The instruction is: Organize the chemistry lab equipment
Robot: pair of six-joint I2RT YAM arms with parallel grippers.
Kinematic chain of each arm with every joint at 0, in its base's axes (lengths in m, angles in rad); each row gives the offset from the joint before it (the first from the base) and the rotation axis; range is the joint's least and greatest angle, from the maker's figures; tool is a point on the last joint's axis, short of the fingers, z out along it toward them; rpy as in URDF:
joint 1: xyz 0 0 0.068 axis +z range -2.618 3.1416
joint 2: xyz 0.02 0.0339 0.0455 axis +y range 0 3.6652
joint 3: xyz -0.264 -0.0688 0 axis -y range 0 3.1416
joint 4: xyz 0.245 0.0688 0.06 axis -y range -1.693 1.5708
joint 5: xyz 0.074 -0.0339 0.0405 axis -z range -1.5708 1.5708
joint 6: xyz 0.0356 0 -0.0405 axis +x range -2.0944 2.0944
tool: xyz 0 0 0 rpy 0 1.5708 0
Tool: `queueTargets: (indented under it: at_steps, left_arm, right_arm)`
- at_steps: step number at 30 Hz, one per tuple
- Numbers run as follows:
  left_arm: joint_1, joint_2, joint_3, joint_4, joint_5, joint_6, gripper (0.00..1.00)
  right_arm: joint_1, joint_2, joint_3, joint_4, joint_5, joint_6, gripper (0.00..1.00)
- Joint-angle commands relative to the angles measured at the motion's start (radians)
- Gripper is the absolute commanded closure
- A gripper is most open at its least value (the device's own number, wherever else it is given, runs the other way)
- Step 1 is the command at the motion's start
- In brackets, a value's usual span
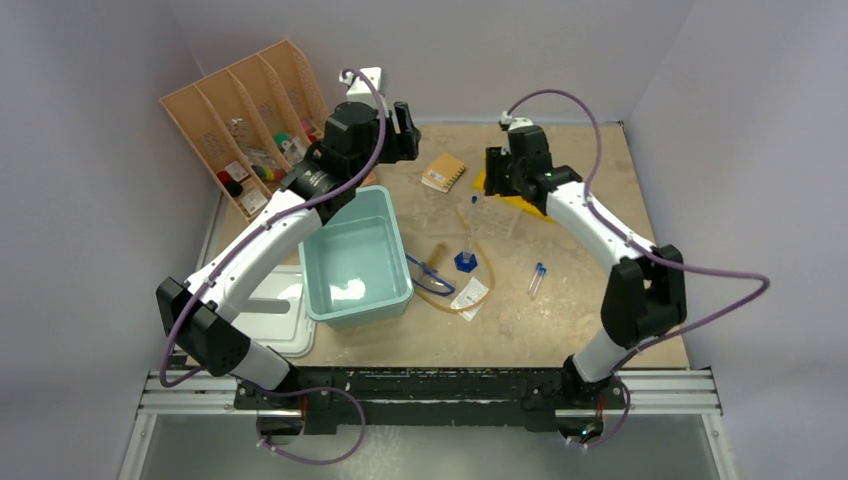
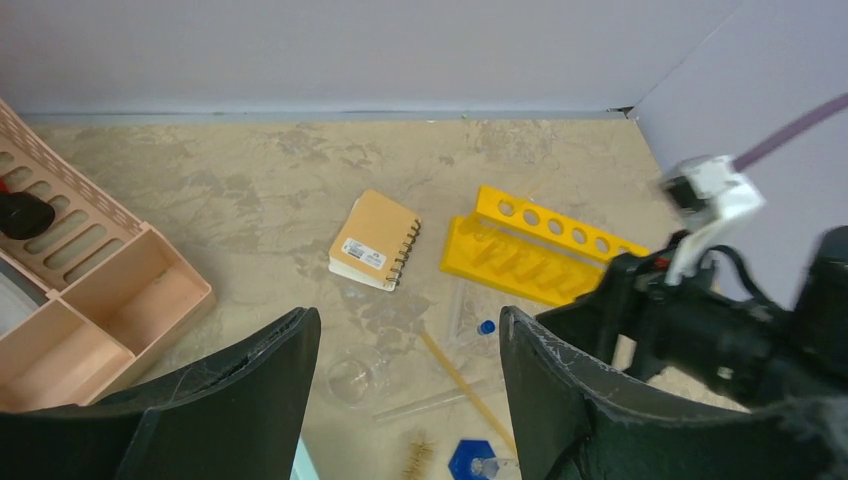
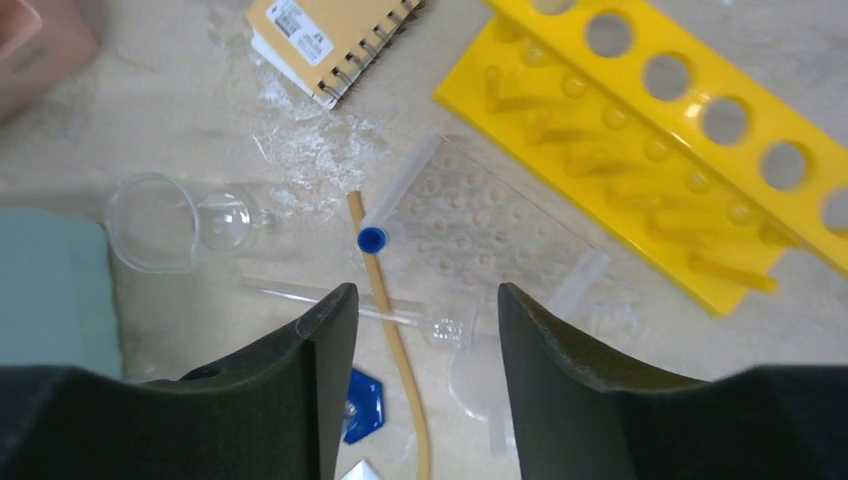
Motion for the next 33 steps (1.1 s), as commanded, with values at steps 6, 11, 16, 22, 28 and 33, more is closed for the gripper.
queueTargets:
  at_steps: [6,11,16,22,28,33]
  left_arm:
    - [0.004,-0.120,-0.076,0.032,-0.014,0.004,0.34]
    - [0.004,-0.170,-0.148,0.039,0.024,-0.022,0.34]
    - [0.002,-0.197,-0.211,0.041,0.114,-0.063,0.35]
    - [0.001,-0.231,-0.281,0.048,0.157,-0.127,0.37]
    - [-0.001,-0.239,-0.284,0.044,0.171,-0.148,0.38]
    - [-0.001,-0.239,-0.276,0.038,0.173,-0.150,0.38]
  right_arm:
    - [-0.075,-0.342,-0.135,-0.323,0.247,0.313,0.59]
    - [-0.087,-0.439,-0.268,-0.494,0.296,0.458,0.50]
    - [-0.105,-0.466,-0.413,-0.483,0.238,0.511,0.50]
    - [-0.130,-0.442,-0.544,-0.328,0.185,0.496,0.60]
    - [-0.138,-0.347,-0.583,-0.164,0.131,0.428,0.63]
    - [-0.141,-0.294,-0.575,-0.167,0.176,0.430,0.69]
